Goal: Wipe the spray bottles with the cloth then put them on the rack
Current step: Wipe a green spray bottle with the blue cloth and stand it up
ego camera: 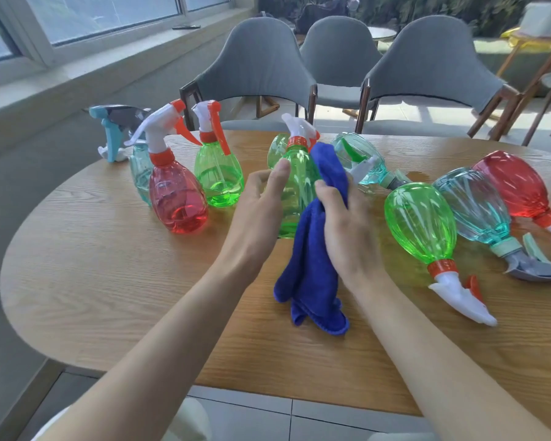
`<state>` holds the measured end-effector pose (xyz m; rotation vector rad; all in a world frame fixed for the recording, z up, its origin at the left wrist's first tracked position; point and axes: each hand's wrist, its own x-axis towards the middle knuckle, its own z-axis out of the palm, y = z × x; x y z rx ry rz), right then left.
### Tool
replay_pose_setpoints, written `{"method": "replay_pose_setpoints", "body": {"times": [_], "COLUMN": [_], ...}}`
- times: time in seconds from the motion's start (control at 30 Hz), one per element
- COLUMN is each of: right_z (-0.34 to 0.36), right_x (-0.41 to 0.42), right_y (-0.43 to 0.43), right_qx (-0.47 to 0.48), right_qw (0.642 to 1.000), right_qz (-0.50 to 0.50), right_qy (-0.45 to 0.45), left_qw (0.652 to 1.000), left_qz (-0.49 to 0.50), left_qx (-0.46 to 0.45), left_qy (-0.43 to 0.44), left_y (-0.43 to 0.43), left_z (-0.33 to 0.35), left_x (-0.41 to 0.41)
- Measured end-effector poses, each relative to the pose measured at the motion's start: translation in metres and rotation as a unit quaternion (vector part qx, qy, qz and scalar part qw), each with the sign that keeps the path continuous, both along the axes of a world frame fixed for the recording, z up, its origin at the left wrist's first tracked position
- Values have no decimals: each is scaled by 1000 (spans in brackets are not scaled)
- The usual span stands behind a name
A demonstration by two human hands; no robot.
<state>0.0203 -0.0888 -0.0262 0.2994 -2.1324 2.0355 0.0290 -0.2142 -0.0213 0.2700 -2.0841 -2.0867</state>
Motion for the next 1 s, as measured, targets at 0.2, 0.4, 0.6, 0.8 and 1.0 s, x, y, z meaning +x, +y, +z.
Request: {"method": "replay_pose_setpoints", "body": {"times": [0.2, 0.4, 0.6, 0.8, 1.0], "right_z": [-10, -8, -22, -17, -7], "right_x": [3, -1, 8, 3, 5], "right_y": [-6, -3, -15, -11, -10], "right_qx": [123, 84, 206, 132, 25], "right_qw": [980, 988, 943, 964, 997], "right_qz": [33, 3, -10, -47, -37], "right_qy": [155, 131, 263, 225, 57], "left_qw": [997, 978, 998, 991, 986], "left_qz": [-2, -40, 4, -27, -38], "left_qx": [-65, -180, -49, -105, -144], "left_qy": [52, 98, 44, 83, 72], "left_y": [0, 6, 0, 4, 11], "left_z": [5, -1, 5, 2, 3], "left_x": [8, 14, 7, 8, 12]}}
